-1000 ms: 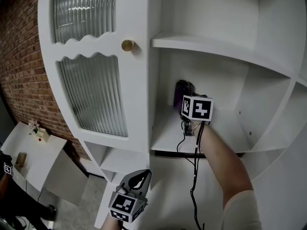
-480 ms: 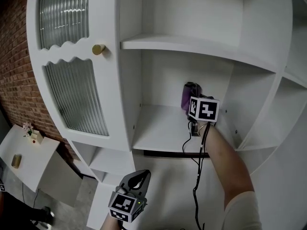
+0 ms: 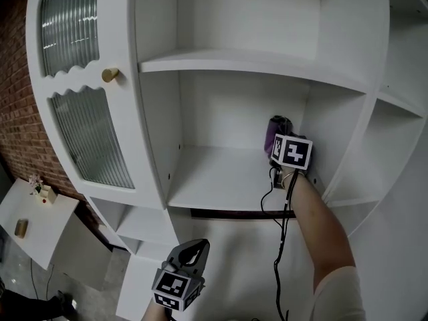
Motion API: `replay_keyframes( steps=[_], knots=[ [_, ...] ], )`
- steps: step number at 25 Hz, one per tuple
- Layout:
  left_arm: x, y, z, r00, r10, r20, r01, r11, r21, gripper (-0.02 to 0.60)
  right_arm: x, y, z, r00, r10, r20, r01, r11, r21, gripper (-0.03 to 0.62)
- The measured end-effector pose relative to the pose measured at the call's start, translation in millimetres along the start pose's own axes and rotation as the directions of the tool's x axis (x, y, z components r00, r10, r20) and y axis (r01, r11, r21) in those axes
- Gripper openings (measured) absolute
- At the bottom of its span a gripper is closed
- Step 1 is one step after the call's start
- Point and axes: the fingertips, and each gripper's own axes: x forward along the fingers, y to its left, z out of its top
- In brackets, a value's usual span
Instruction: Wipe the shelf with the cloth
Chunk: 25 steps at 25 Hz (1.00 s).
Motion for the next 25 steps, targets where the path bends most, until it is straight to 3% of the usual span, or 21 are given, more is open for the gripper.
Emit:
replay_keyframes(
  steps=[6, 12, 15, 17, 19, 21, 23, 25],
  knots=[
    [4, -13, 3, 1.000, -0.008, 0.008, 0.008, 1.000, 0.000, 0.012, -1, -17, -6, 0.999, -0.041, -0.015, 0.042, 0.999, 0.035, 0.083],
    [3, -19, 1, 1.000, -0.024, -0.004, 0.024, 0.999, 0.028, 0.012, -7, -14, -4, 1.000, -0.019, -0.008, 0.019, 1.000, 0.023, 0.084],
    [1, -17, 2, 1.000, -0.025, -0.003, 0.025, 0.999, 0.032, 0.012, -13, -1, -1, 1.000, 0.021, -0.015, -0.022, 0.999, -0.034, 0.084],
    [0, -13, 2, 1.000, -0.021, 0.001, 0.021, 0.999, 0.026, 0.012, -15, 19, -1, 0.996, 0.085, -0.041, -0.090, 0.987, -0.136, 0.083],
    [-3, -7, 3, 1.000, -0.015, 0.007, 0.014, 1.000, 0.019, 0.012, -20, 49, 0, 0.985, 0.153, -0.075, -0.167, 0.951, -0.260, 0.084],
    [-7, -2, 3, 1.000, -0.008, 0.014, 0.008, 1.000, 0.012, 0.012, -28, 85, 1, 0.970, 0.220, -0.106, -0.244, 0.889, -0.388, 0.084],
    [-12, 2, 2, 1.000, -0.002, 0.019, 0.002, 1.000, 0.002, 0.012, -33, 123, 0, 0.952, 0.270, -0.142, -0.303, 0.786, -0.540, 0.084],
    [-18, 8, -1, 1.000, 0.003, 0.014, -0.003, 1.000, -0.002, 0.012, -37, 158, -4, 0.944, 0.285, -0.165, -0.316, 0.646, -0.695, 0.084]
  ],
)
